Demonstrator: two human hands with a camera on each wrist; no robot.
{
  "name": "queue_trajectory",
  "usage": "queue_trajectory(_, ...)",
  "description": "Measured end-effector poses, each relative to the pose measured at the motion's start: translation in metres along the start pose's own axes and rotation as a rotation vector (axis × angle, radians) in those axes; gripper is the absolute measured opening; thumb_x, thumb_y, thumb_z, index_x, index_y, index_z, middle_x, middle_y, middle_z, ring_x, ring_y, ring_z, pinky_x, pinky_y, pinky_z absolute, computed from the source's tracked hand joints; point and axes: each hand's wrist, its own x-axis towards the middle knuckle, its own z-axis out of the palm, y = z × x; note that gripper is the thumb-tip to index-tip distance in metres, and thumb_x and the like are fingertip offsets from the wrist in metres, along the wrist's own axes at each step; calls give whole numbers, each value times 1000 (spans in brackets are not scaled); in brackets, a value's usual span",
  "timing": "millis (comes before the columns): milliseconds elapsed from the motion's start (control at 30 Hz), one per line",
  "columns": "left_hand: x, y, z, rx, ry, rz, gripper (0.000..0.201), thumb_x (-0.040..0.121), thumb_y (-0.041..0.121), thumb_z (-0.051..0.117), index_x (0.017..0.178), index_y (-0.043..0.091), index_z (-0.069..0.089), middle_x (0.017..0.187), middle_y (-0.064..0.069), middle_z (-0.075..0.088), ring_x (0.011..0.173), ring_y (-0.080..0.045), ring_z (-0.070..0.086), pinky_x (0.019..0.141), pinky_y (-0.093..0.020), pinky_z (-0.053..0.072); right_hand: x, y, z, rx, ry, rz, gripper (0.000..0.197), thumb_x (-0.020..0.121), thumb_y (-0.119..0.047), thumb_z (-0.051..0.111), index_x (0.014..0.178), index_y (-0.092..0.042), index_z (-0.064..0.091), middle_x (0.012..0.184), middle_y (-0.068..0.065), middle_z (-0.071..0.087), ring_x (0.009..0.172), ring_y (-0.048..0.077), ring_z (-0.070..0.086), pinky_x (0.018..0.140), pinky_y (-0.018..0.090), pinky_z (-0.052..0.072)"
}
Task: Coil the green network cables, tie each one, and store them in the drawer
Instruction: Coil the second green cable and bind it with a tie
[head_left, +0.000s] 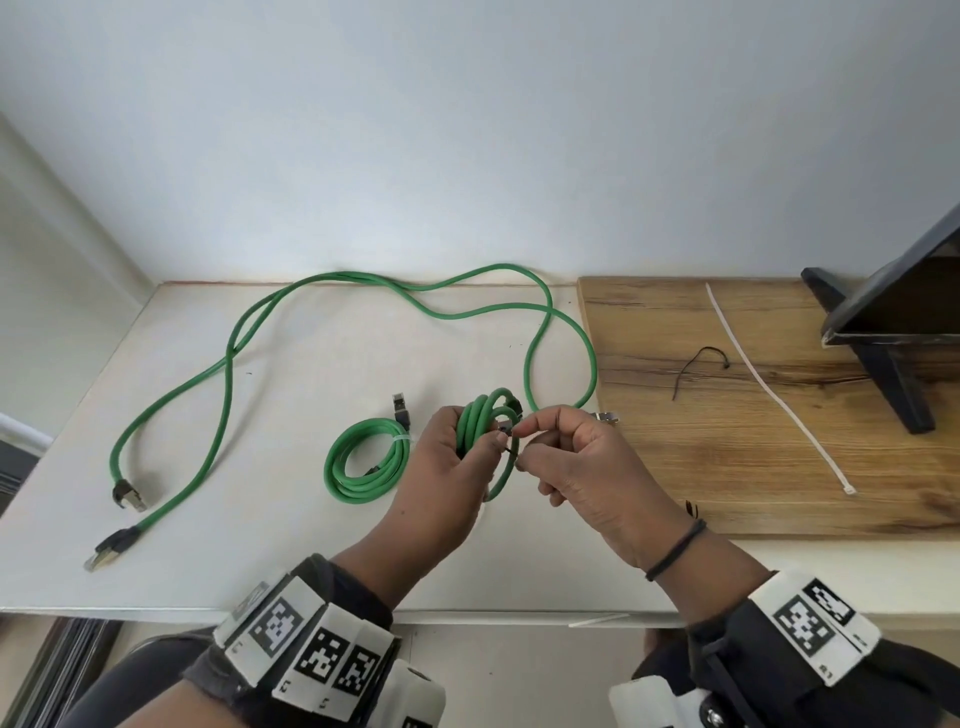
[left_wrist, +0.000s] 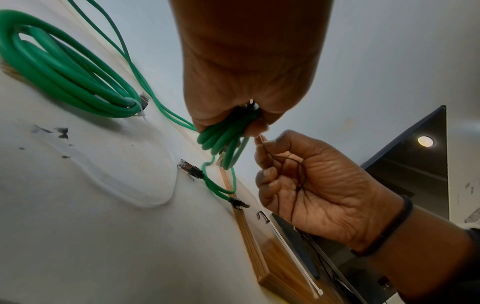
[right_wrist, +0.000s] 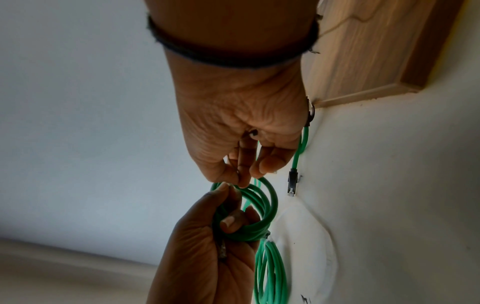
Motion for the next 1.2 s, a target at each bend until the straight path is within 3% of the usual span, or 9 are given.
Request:
queue_trajectory(133, 11, 4, -13, -15, 92, 0, 9, 92, 14, 57, 95, 6, 53, 68, 1, 49, 57, -10, 46, 54, -22, 40, 2, -1, -8, 46, 21, -1, 20, 78, 3, 60, 86, -15, 66, 71, 7, 51, 53, 12, 49, 49, 23, 44)
queue_trajectory(267, 16, 6, -20, -68, 110, -34, 17, 90, 15, 60, 97, 1, 53, 67, -3, 47, 50, -6, 45, 46, -15, 40, 3, -2, -11, 112, 38, -11, 20, 78, 4, 61, 87, -14, 65, 65, 1, 54, 51, 11, 49, 48, 22, 44)
queue_trajectory(433, 2, 1, 0, -47, -40, -64, 18, 90, 19, 63, 97, 5, 54, 69, 0, 50, 58, -10, 48, 50, -19, 42, 0, 3, -1, 61, 22, -63, 16, 79, -5, 68, 87, -18, 65, 62, -5, 57, 55, 11, 51, 53, 26, 46)
queue_trajectory(600, -1, 1, 3, 85, -53, -38, 8, 92, 15, 58, 91, 13, 50, 70, -1, 50, 59, -12, 47, 50, -20, 43, -3, 7, 5, 45, 37, -84, 16, 79, -5, 67, 92, -14, 63, 59, -6, 55, 58, 14, 49, 52, 24, 45)
queue_trajectory(767, -2, -1, 0, 216, -88, -11, 11, 94, 22, 56, 93, 15, 48, 72, 2, 49, 64, -13, 45, 62, -32, 43, -2, 7, 5, 20, 37, -62, 19, 78, -6, 68, 94, -15, 61, 61, -5, 57, 59, 15, 51, 53, 26, 48)
queue_trajectory(933, -2, 1, -2, 245, -82, 42, 10, 94, 23, 54, 95, 14, 49, 73, 4, 49, 64, -9, 45, 59, -22, 39, -1, 2, 2, 24, -11, -10, 15, 81, 0, 63, 91, -11, 66, 73, 11, 67, 54, 16, 56, 51, 26, 49)
queue_trajectory(1000, -2, 3, -5, 236, -57, 63, 8, 94, 24, 55, 94, 17, 50, 72, 6, 50, 62, -6, 44, 56, -19, 38, 0, -3, -4, 15, -85, 70, 10, 84, -5, 63, 89, -7, 71, 76, 10, 70, 52, 15, 57, 50, 26, 50)
queue_trajectory(1100, 1, 3, -10, 195, -37, 63, 9, 93, 23, 56, 94, 17, 51, 75, 2, 51, 66, -10, 46, 62, -25, 40, 1, -8, -17, 37, -193, 194, 15, 83, -12, 68, 90, 1, 72, 73, 9, 69, 54, 15, 56, 49, 24, 49)
queue_trajectory(1200, 5, 4, -14, 175, -15, 59, 10, 92, 24, 58, 95, 16, 51, 78, -5, 52, 72, -17, 49, 67, -36, 44, 3, -13, -27, 56, -165, 208, 12, 83, -10, 64, 82, -1, 72, 70, 8, 67, 56, 15, 55, 51, 23, 49)
